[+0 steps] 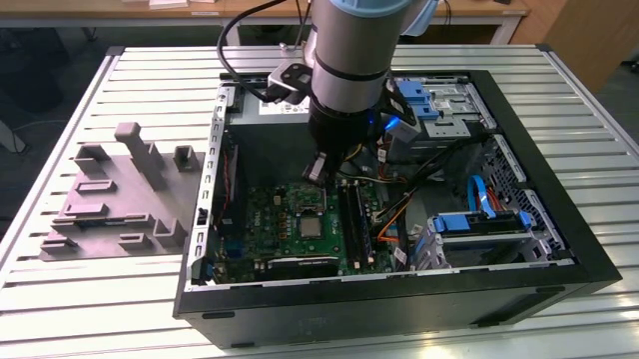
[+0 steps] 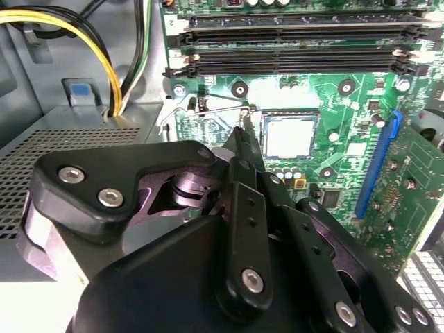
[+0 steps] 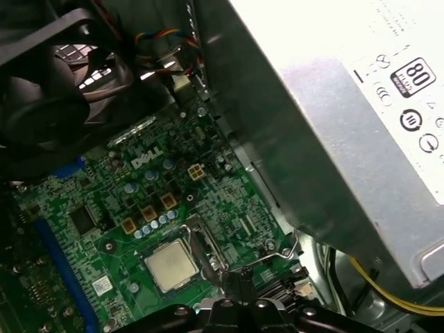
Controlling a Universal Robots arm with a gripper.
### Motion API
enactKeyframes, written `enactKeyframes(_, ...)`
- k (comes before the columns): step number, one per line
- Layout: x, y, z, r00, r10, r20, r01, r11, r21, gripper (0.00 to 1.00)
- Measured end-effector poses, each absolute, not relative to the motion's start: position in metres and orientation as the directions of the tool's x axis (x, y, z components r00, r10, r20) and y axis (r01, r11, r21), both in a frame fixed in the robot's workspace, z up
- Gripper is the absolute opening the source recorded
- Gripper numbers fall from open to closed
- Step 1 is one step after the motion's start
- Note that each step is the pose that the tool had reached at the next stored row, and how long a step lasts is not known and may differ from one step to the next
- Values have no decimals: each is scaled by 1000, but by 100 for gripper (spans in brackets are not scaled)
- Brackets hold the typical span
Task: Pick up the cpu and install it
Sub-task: 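Close the cpu cover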
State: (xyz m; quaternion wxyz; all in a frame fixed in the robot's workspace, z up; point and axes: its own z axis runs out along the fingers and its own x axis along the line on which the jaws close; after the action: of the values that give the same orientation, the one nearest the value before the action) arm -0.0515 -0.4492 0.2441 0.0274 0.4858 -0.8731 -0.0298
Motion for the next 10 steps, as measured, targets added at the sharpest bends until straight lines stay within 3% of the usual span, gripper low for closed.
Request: enactKeyframes(10, -52, -449, 244, -516, -855, 47, -853, 518, 61, 11)
